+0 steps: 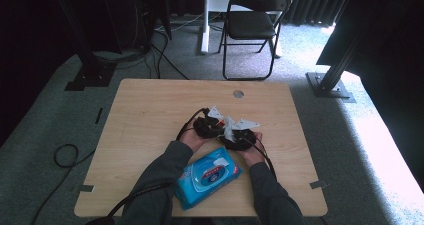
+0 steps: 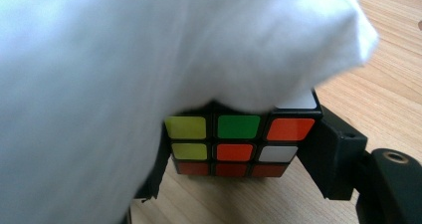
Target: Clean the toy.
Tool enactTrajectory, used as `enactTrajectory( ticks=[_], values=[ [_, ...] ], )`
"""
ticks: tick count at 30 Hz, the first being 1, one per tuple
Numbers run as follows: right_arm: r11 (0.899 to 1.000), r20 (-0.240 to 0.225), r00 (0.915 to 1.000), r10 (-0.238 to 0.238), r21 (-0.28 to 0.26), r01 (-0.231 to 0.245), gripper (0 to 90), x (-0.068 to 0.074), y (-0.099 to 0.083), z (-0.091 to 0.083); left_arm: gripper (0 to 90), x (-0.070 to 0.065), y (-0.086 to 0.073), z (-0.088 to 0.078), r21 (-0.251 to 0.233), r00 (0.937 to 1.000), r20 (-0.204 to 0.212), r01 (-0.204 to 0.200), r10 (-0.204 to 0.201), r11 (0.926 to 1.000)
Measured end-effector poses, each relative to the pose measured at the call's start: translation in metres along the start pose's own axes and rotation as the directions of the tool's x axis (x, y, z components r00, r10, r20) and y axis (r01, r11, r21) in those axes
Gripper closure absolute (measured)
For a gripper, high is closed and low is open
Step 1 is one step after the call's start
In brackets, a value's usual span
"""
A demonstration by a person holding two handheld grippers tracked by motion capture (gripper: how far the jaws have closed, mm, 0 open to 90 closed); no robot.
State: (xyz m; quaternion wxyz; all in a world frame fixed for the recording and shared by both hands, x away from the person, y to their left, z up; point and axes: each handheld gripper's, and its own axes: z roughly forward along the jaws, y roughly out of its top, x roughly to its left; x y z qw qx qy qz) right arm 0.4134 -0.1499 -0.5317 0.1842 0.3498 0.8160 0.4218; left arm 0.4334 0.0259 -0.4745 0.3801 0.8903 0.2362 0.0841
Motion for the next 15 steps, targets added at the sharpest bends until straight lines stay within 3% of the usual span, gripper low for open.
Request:
enactTrajectory(
  ticks=[15],
  values=[
    [1.000, -0.013, 0.9999, -0.008, 0.002, 0.008, 34.4, 0.0048, 0.0001, 0.0029, 85.4, -0.0016, 0.0020, 0.0037, -0.002, 0.9998, -0.003, -0.018, 0.018, 0.9998]
  ],
)
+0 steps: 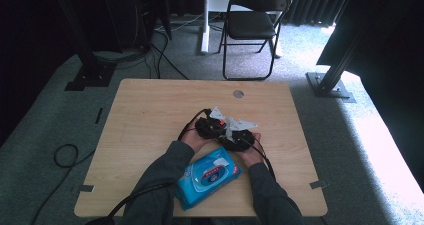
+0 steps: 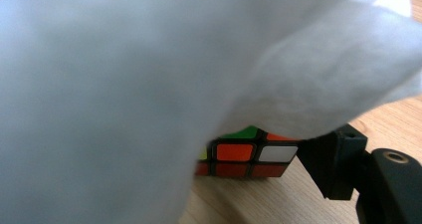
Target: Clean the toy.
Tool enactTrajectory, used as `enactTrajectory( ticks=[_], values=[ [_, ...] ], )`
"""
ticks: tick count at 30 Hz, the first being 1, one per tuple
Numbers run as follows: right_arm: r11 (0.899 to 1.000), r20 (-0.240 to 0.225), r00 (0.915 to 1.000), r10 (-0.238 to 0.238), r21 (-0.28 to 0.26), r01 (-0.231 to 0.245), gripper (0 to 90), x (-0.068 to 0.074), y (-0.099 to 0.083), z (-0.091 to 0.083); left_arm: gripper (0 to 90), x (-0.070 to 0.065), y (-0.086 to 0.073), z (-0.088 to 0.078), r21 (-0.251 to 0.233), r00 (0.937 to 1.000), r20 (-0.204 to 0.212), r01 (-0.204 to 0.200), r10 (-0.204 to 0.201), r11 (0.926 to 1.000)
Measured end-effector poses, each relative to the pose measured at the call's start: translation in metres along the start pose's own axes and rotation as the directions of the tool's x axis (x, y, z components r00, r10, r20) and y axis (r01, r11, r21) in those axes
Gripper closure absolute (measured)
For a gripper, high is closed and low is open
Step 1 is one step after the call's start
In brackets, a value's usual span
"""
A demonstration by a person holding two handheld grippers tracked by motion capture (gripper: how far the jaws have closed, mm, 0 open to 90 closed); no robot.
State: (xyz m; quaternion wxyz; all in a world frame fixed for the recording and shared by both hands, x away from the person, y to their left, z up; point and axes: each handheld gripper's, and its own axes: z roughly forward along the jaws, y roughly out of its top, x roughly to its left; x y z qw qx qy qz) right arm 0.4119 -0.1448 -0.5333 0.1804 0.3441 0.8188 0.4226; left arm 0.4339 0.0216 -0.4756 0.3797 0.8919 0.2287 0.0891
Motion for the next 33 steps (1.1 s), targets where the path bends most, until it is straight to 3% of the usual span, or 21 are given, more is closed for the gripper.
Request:
enactTrajectory(
  ticks=[8, 18, 21, 33],
  values=[
    [1.000, -0.003, 0.9999, -0.013, -0.007, 0.013, 34.4, 0.001, 0.001, -0.002, 85.4, 0.008, -0.002, -0.004, 0.008, 0.9993, -0.037, 0.006, -0.006, 1.0000],
    [1.000, -0.013, 0.9997, -0.019, -0.016, 0.019, 34.4, 0.001, 0.002, -0.006, 85.4, 0.026, -0.012, -0.012, 0.011, 0.9917, -0.111, 0.066, -0.064, 0.9978],
    [1.000, -0.020, 0.9996, -0.020, -0.022, 0.020, 34.4, 0.002, 0.002, -0.007, 85.4, 0.030, -0.013, -0.013, 0.003, 0.9894, -0.116, 0.087, -0.086, 0.9962],
    [0.999, -0.040, 0.9987, -0.032, -0.041, 0.030, 34.4, 0.003, 0.004, -0.010, 85.4, 0.032, -0.006, -0.011, -0.011, 0.9878, -0.118, 0.101, -0.102, 0.9948]
  ],
)
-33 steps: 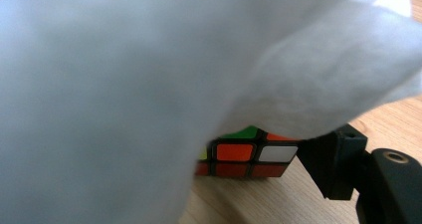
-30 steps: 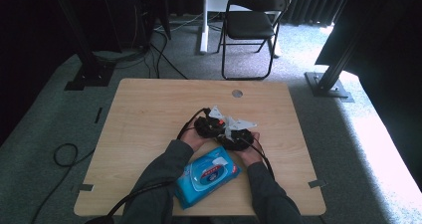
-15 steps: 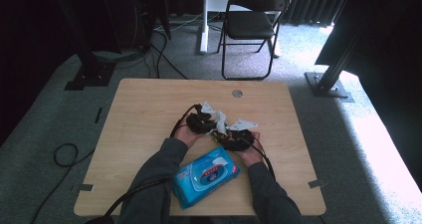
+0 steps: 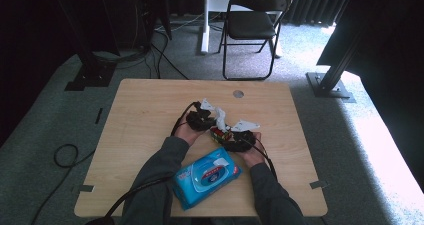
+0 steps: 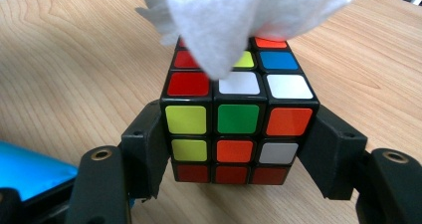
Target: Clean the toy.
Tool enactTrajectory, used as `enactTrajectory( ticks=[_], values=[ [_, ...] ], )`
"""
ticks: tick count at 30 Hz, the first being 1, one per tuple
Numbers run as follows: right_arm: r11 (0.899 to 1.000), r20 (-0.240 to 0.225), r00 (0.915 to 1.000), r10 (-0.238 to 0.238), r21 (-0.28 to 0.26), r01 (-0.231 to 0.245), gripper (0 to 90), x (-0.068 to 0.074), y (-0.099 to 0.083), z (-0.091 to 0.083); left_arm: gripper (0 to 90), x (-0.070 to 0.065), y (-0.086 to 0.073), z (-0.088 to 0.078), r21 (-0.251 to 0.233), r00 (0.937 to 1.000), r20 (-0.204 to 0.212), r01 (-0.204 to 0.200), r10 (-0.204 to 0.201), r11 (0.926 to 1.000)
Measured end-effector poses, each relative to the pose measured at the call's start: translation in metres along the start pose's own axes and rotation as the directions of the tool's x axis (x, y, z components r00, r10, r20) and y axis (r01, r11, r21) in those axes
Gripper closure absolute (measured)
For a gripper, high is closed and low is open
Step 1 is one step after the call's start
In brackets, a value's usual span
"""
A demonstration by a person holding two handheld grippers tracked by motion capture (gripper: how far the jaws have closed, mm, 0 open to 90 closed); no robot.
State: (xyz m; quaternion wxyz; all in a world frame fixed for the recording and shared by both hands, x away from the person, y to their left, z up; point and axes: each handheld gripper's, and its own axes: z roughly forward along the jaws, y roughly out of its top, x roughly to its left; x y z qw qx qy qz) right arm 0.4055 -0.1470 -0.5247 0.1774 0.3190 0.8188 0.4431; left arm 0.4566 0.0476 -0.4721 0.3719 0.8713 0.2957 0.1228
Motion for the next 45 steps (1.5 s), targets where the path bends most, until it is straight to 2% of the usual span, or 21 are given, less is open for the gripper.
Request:
enactTrajectory(
  ticks=[4, 9, 13, 14, 17, 21, 29, 38, 45],
  values=[
    [1.000, -0.004, 1.0000, -0.002, 0.000, 0.002, 34.4, 0.000, 0.000, 0.000, 85.3, -0.004, 0.003, 0.002, -0.003, 0.9999, 0.010, -0.007, 0.007, 1.0000],
    [1.000, -0.007, 1.0000, -0.003, 0.002, 0.003, 34.4, 0.000, 0.000, 0.000, 85.4, -0.012, 0.007, 0.005, -0.013, 0.9989, 0.042, -0.022, 0.023, 0.9997],
    [1.000, -0.005, 1.0000, -0.003, 0.001, 0.003, 34.4, 0.000, 0.000, 0.000, 85.4, -0.019, 0.010, 0.006, -0.019, 0.9971, 0.063, -0.042, 0.043, 0.9990],
    [1.000, -0.004, 1.0000, -0.003, -0.001, 0.003, 34.4, 0.000, 0.000, 0.001, 85.4, -0.025, 0.012, 0.007, -0.019, 0.9953, 0.076, -0.060, 0.061, 0.9980],
    [1.000, 0.002, 1.0000, 0.001, 0.002, -0.001, 34.4, -0.001, -0.001, 0.001, 85.3, -0.032, 0.013, 0.008, -0.017, 0.9927, 0.088, -0.082, 0.083, 0.9965],
    [1.000, 0.002, 1.0000, 0.001, 0.003, -0.001, 34.4, -0.001, -0.001, 0.002, 85.3, -0.034, 0.014, 0.008, -0.019, 0.9914, 0.095, -0.088, 0.090, 0.9959],
    [1.000, 0.004, 1.0000, 0.003, 0.000, -0.003, 34.4, -0.003, -0.001, 0.001, 85.3, -0.027, 0.012, 0.002, -0.022, 0.9935, 0.078, -0.081, 0.083, 0.9965],
    [1.000, 0.007, 0.9999, 0.008, 0.000, -0.008, 34.4, -0.004, -0.002, 0.000, 85.3, -0.016, 0.011, -0.009, -0.048, 0.9969, 0.056, -0.053, 0.056, 0.9974],
    [1.000, 0.005, 1.0000, 0.008, -0.010, -0.008, 34.4, -0.004, -0.001, -0.002, 85.3, -0.006, 0.004, -0.014, -0.051, 0.9988, 0.041, -0.027, 0.029, 0.9983]
  ],
)
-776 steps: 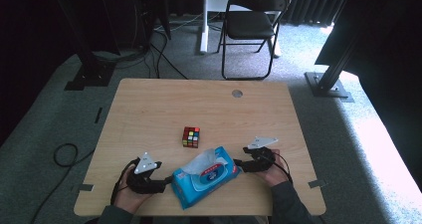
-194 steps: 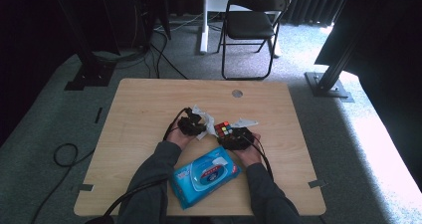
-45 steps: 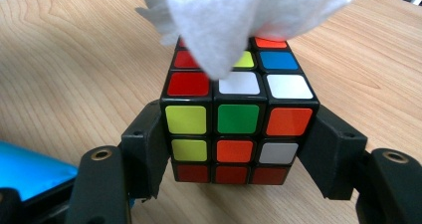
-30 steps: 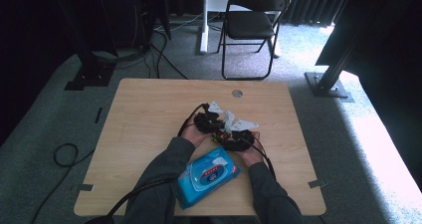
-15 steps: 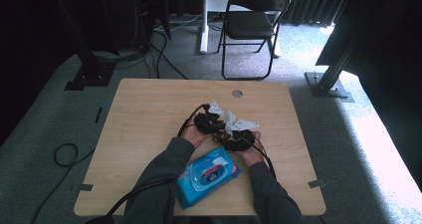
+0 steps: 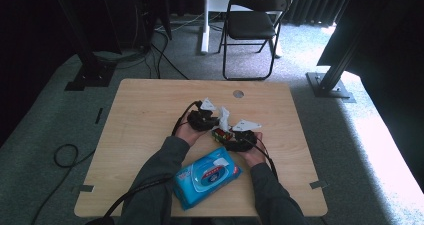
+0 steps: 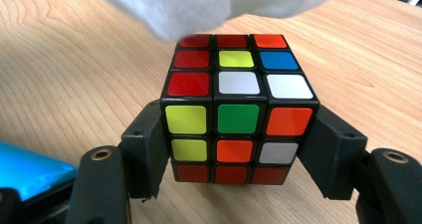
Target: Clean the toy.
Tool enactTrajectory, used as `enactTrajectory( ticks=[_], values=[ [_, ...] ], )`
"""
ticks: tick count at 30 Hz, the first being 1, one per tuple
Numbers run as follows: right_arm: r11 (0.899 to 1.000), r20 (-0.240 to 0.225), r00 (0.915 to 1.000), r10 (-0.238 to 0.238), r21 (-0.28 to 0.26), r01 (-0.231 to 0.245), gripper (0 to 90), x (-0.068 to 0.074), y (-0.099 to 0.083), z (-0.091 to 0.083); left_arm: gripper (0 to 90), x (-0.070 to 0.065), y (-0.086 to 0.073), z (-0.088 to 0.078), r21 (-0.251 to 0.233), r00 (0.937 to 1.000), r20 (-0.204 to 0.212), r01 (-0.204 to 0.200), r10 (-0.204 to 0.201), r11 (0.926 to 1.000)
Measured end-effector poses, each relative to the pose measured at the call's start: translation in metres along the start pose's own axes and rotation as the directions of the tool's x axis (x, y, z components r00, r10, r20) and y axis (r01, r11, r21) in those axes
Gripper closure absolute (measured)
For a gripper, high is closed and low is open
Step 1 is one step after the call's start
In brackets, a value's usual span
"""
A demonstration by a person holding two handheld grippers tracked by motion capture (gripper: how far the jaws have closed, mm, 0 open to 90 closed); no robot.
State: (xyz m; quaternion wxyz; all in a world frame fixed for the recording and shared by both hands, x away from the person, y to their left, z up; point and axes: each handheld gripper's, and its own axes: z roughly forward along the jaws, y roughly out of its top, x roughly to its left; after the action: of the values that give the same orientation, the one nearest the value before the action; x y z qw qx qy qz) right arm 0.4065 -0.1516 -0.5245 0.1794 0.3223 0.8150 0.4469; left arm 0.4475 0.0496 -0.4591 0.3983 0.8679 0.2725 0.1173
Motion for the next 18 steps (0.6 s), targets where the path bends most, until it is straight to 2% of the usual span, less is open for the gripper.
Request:
enactTrajectory(
  ticks=[18],
  values=[
    [1.000, 0.000, 0.9999, -0.011, -0.013, 0.011, 34.4, 0.000, 0.001, -0.009, 85.3, 0.021, -0.016, -0.012, -0.016, 0.9965, -0.036, 0.075, -0.076, 0.9970]
  ],
)
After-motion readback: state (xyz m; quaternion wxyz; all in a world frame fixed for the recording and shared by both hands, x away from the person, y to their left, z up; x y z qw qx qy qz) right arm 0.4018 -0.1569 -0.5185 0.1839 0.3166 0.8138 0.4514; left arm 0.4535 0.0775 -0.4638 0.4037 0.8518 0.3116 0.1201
